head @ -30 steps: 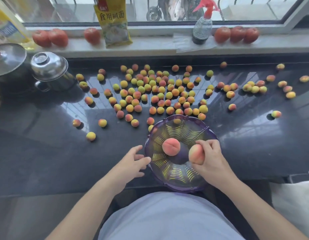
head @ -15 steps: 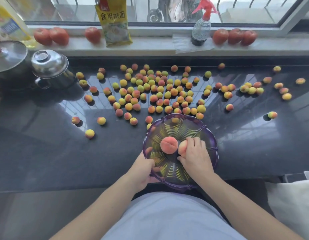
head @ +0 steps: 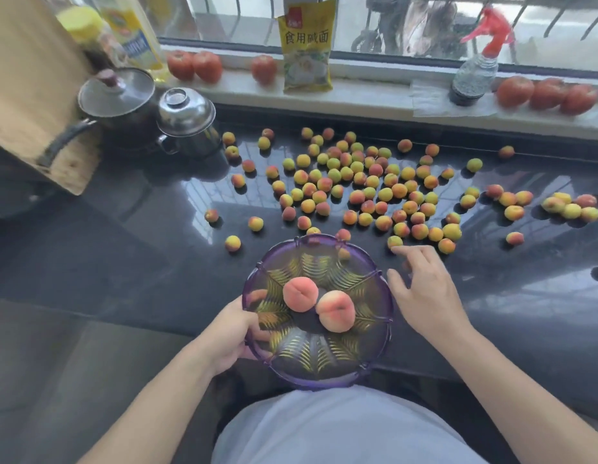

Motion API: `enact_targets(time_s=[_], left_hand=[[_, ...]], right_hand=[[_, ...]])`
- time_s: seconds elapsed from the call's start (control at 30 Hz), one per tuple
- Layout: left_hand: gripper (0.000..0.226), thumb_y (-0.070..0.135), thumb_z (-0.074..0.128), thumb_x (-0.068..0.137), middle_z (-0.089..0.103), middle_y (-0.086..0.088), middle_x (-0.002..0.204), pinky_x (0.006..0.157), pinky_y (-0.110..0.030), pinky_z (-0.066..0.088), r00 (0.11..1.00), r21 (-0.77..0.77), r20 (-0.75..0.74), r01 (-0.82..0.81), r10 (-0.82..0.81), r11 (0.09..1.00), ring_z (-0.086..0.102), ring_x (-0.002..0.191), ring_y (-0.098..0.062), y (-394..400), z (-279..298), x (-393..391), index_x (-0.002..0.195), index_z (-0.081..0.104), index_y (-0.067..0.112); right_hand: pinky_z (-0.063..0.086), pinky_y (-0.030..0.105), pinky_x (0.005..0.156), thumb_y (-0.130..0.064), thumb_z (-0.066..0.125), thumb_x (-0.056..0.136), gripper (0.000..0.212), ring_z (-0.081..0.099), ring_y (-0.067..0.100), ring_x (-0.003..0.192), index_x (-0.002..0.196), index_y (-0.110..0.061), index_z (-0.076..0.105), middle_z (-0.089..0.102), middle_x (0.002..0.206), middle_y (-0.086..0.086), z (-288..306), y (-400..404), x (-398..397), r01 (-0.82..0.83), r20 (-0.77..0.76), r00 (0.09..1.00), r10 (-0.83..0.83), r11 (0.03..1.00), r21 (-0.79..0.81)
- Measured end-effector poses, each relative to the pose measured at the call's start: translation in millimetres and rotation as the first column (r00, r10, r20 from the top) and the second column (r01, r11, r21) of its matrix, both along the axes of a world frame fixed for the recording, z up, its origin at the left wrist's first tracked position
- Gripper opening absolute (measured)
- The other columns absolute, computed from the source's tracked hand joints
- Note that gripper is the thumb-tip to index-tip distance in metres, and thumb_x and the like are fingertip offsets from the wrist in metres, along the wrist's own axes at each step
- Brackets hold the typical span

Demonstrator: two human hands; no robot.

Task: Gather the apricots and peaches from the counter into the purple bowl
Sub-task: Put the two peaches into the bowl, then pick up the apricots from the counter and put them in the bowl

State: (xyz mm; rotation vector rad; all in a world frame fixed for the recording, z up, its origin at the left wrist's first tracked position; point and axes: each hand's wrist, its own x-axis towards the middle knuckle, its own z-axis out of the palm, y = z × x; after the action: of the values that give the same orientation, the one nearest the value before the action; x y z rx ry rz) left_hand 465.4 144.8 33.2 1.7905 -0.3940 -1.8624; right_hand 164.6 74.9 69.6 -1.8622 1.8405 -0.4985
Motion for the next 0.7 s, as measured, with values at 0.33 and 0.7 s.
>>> enact_targets(time_s=[0.33,0.7], left_hand=[[0.075,-0.019,0.030,0.081,0.075,-0.018,0.104,0.069,-0.054,0.062,0.832,-0.055,0.145,-0.534,0.536,0.844,0.072,0.083,-0.042,90.9,19.5,132.6,0.138,0.061,0.019],[0.057,-0.016,0.030,0.091,0.067,-0.023,0.119,0.068,-0.051,0.060,0.712,-0.108,0.156,-0.677,0.685,0.728,0.074,0.091,-0.044,90.8,12.4,210.3,0.116,0.064,0.022]], right_hand=[[0.042,0.029,0.088,-0.022,0.057,0.099,0.033,0.054,0.014,0.103,0.132,-0.021,0.059,0.053,0.129,-0.003,-25.9,-38.6,116.9,-0.351,0.024,0.936,0.351,0.924,0.151],[0.050,0.043,0.086,-0.023,0.051,0.099,0.039,0.057,0.035,0.105,0.138,-0.024,0.047,0.044,0.134,0.004,-66.3,-67.8,253.4,-0.567,-0.075,0.799,0.596,0.789,0.235]])
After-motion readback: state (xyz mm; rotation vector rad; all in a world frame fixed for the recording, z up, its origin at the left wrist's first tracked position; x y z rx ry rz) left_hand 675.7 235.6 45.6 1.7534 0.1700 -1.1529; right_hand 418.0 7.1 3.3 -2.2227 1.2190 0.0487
